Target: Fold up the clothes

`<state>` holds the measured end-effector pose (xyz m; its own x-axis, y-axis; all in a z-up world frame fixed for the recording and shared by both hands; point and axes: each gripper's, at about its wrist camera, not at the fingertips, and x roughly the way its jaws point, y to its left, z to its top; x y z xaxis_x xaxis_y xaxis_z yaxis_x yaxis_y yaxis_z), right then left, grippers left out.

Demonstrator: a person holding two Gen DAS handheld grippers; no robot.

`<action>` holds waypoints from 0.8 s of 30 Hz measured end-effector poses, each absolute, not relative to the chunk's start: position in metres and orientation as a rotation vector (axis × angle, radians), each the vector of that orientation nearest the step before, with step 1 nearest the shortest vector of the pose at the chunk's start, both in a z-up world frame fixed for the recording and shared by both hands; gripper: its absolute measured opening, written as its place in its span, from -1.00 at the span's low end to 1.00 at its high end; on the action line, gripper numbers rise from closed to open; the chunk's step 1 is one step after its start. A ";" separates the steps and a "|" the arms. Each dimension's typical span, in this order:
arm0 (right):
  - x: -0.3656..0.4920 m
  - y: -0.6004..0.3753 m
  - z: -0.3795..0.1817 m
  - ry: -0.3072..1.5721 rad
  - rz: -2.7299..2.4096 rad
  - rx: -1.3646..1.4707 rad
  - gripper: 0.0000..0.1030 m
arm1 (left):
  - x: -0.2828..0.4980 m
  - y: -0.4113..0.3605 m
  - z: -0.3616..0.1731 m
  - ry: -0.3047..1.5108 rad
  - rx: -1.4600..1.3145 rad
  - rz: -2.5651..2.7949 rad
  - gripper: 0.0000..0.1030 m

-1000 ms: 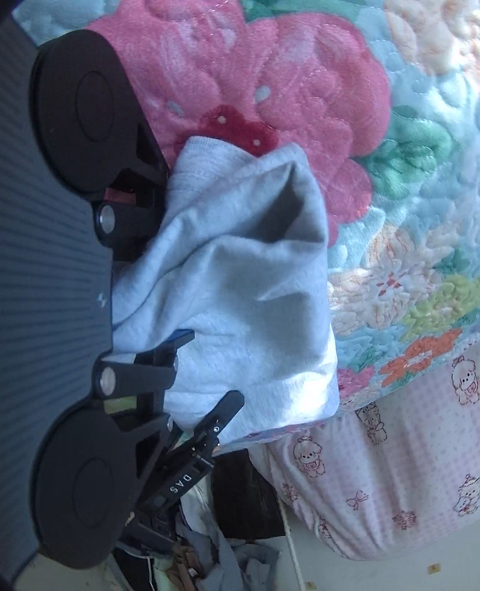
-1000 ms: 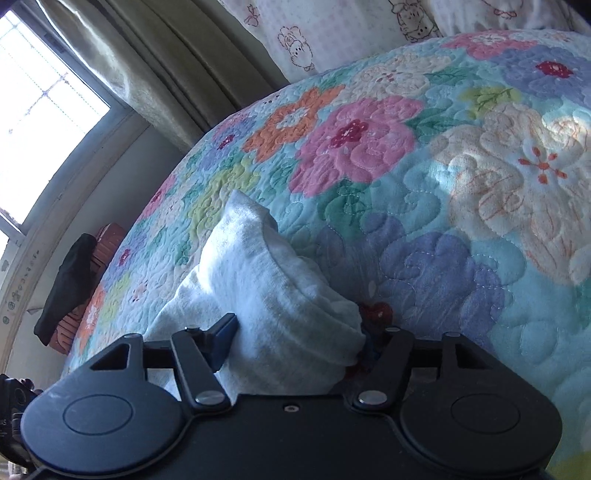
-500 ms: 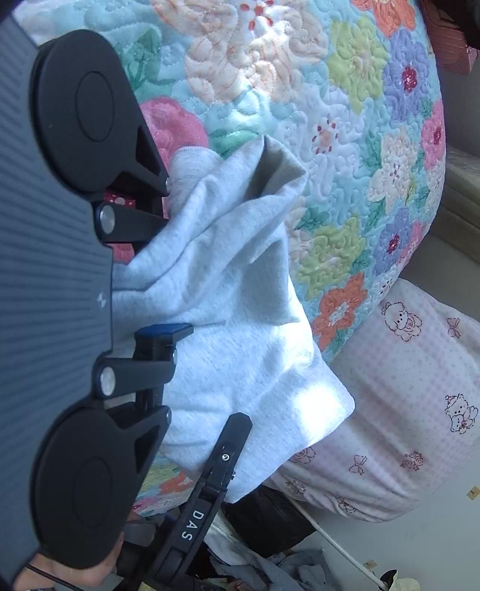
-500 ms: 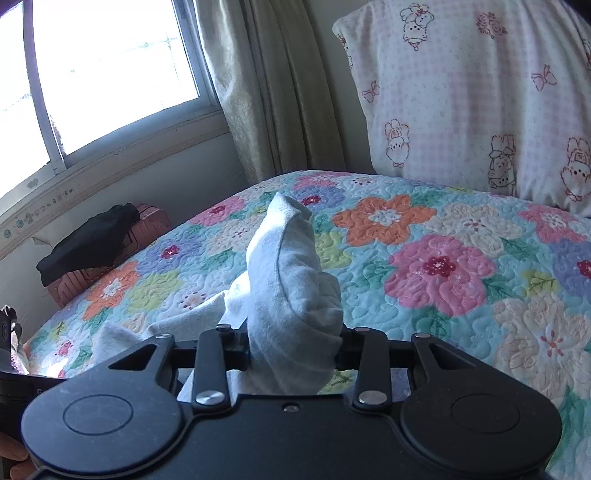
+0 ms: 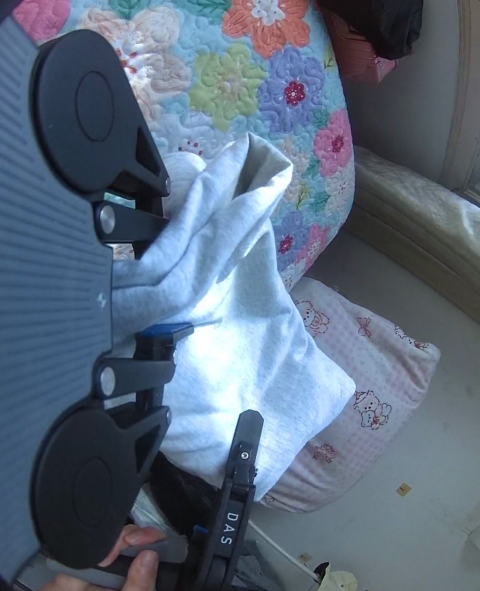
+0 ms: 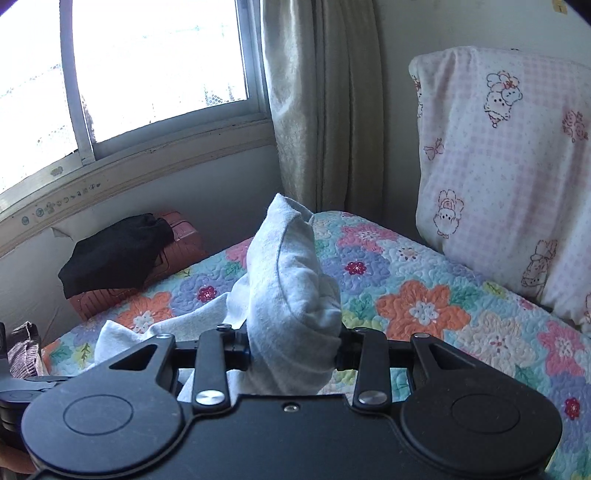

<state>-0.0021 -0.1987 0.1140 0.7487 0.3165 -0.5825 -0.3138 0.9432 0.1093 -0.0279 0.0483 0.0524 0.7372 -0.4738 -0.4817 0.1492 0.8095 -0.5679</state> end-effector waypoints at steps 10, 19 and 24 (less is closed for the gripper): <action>0.085 -0.166 0.098 0.644 0.373 0.003 -0.19 | 0.055 0.059 0.041 0.694 -0.313 -0.205 -0.54; 0.174 -0.189 0.013 0.625 0.435 0.107 -0.21 | 0.160 0.066 -0.018 0.749 -0.333 -0.197 -0.54; 0.225 -0.190 -0.016 0.581 0.434 0.158 -0.21 | 0.208 0.056 -0.035 0.718 -0.203 -0.150 -0.54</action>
